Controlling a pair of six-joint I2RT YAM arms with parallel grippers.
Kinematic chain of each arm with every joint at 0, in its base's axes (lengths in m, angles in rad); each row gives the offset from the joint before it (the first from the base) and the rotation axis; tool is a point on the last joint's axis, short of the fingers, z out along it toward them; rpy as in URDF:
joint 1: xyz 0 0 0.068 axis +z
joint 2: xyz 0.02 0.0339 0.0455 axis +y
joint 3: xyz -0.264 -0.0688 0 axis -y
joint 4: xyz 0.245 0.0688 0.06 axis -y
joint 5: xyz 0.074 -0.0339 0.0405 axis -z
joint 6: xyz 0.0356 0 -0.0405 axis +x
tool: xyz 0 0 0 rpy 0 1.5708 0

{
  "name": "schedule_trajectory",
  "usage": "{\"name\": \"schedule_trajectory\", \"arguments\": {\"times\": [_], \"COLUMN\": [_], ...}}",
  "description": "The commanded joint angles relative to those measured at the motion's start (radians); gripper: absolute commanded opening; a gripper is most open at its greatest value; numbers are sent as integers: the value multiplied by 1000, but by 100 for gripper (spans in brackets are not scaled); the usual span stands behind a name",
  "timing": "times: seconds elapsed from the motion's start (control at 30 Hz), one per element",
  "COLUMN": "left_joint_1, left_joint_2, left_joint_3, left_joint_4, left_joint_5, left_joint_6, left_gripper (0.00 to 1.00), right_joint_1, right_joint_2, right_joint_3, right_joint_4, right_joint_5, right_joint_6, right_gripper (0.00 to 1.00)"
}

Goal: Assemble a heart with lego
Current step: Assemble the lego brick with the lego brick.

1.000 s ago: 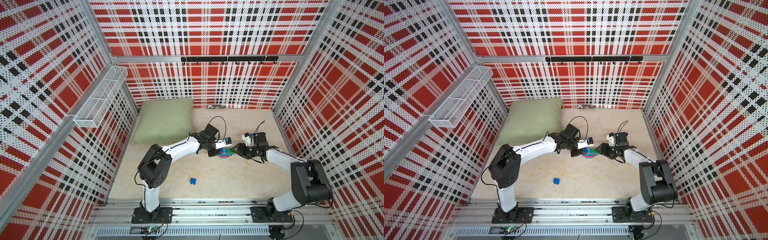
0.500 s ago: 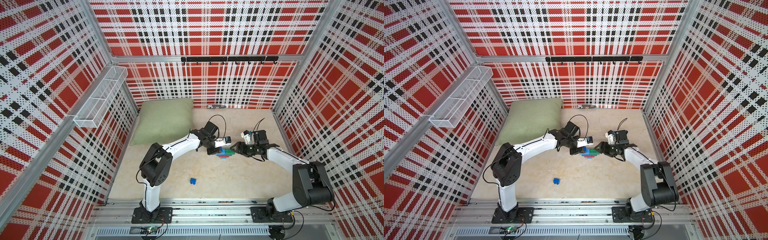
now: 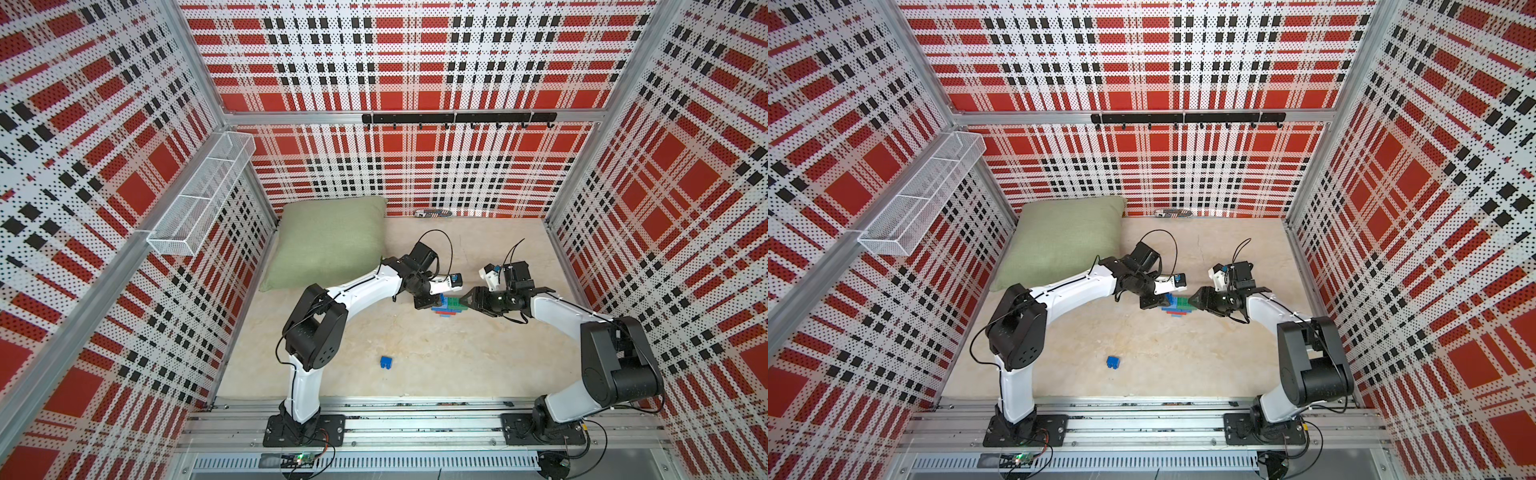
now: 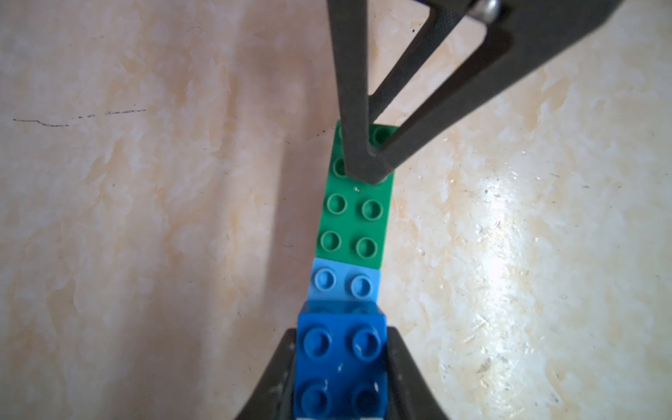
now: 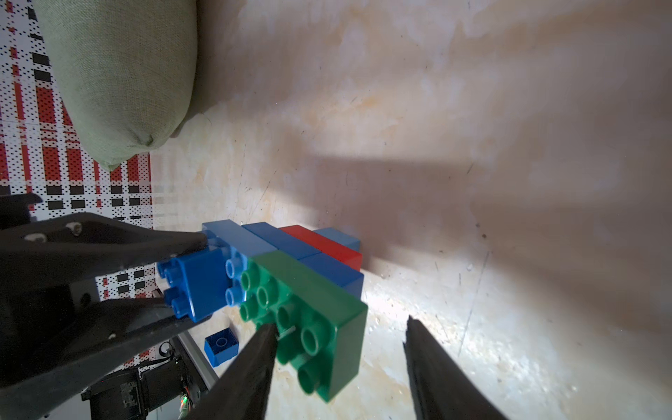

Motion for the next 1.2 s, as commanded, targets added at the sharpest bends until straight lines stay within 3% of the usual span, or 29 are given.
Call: {"name": "schedule_trajectory", "arguments": {"times": [0.0,0.27,0.67,0.8,1.17], "left_joint_1": [13,23,20,15,-22], "left_joint_2": [5,29,142,141,242], "left_joint_3": [-13,-22,52,34,155], "left_joint_4": [17,-3,-92,-76,-222], "left_joint_5": [41,66,8,44,-28], "left_joint_6": [20,48,30,38,21], "left_gripper": [0,0,0,0,0], "right_joint_1": [7,7,7,7,7], "right_joint_2": [37,59,64,69,84], "right_joint_3": [14,34,33,37,55], "right_joint_4": [-24,-27,-20,-22,-26], "right_joint_5": [31,43,27,21,17], "right_joint_6": [-22,-24,-33,-39,-45], "right_gripper": [58,56,55,55,55]}}
